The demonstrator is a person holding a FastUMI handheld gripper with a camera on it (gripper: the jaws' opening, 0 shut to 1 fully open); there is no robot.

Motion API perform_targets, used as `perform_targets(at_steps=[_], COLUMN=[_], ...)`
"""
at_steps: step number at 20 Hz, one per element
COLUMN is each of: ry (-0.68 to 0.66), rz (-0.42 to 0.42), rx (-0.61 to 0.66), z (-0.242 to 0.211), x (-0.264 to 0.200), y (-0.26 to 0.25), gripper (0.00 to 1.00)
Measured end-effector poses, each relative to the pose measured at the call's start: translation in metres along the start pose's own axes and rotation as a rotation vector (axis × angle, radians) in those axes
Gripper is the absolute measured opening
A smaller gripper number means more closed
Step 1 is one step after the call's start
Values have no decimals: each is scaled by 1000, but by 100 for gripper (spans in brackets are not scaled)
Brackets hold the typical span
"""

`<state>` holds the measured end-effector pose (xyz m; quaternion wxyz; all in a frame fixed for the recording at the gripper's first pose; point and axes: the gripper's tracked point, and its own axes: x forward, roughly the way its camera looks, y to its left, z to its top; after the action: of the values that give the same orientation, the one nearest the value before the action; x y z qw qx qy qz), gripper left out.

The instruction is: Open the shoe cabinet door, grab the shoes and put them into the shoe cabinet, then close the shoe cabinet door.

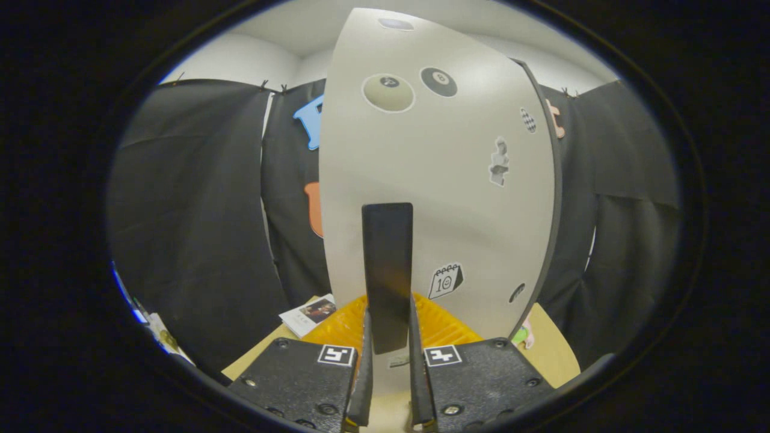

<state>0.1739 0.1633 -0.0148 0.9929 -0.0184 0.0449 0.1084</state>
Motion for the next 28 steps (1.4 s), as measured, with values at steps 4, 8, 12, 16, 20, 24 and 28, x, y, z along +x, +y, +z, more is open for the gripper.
perform_targets(at_steps=[4,8,12,16,20,24,28], ry=[-2,-5,2,14,24,24,28], rz=[-32,-74,-106,-126,-170,-226,-237], rx=[4,2,8,45,34,11,18], z=[-6,-11,-14,-19,-23,-30,-31], x=[-34,-68,-94,-119,-139,-147,-149], y=[-24,-53,-83,-118,-161,-209,-246], gripper=[28,26,23,19,13,5,4])
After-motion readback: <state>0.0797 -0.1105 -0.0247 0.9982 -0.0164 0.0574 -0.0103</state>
